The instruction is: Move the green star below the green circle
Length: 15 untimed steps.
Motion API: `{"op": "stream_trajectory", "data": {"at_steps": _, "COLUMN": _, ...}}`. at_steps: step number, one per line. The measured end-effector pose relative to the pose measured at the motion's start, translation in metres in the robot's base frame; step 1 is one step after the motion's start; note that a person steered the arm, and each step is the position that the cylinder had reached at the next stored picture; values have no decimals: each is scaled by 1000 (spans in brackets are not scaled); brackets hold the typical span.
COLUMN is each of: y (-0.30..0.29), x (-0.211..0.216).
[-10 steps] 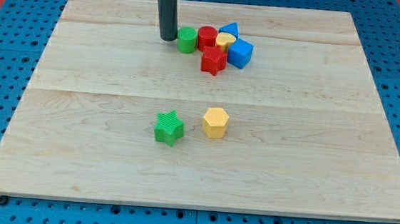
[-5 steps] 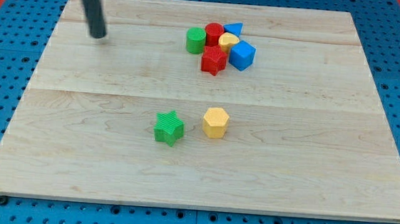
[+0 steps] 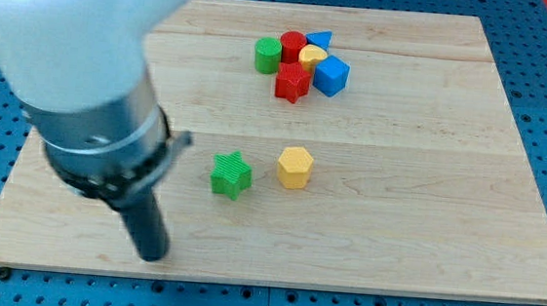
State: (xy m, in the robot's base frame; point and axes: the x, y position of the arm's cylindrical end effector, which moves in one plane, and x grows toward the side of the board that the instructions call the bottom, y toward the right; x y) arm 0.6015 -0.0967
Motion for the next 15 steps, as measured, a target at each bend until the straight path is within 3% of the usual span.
{"op": "stream_trajectory", "data": {"at_steps": 1, "y": 16, "x": -46}}
{"op": "stream_trajectory", "data": {"at_steps": 2, "y": -6, "x": -94}}
{"op": "stream_trajectory", "data": {"at_steps": 3, "y": -6, "x": -87}}
{"op": "stream_trajectory", "data": {"at_steps": 4, "y": 43, "x": -47}}
{"op": "stream_trajectory", "data": {"at_steps": 5, "y": 77, "x": -69}}
{"op": "stream_trajectory", "data": {"at_steps": 6, "y": 40, "x": -127}}
{"op": "stream_trajectory", "data": {"at_steps": 8, "y": -21, "x": -99}}
{"op": "stream_trajectory", "data": {"at_steps": 9, "y": -27, "x": -150}}
{"op": "stream_trajectory", "data": {"at_steps": 11, "y": 23, "x": -231}}
{"op": "stream_trajectory", "data": {"at_steps": 12, "y": -3, "x": -225}}
{"op": "stream_trajectory", "data": {"at_steps": 13, "y": -82, "x": -243}}
{"op": "stream_trajectory", "data": {"at_steps": 14, "y": -20, "x": -272}}
{"op": "stream_trajectory", "data": {"at_steps": 15, "y": 85, "x": -262}}
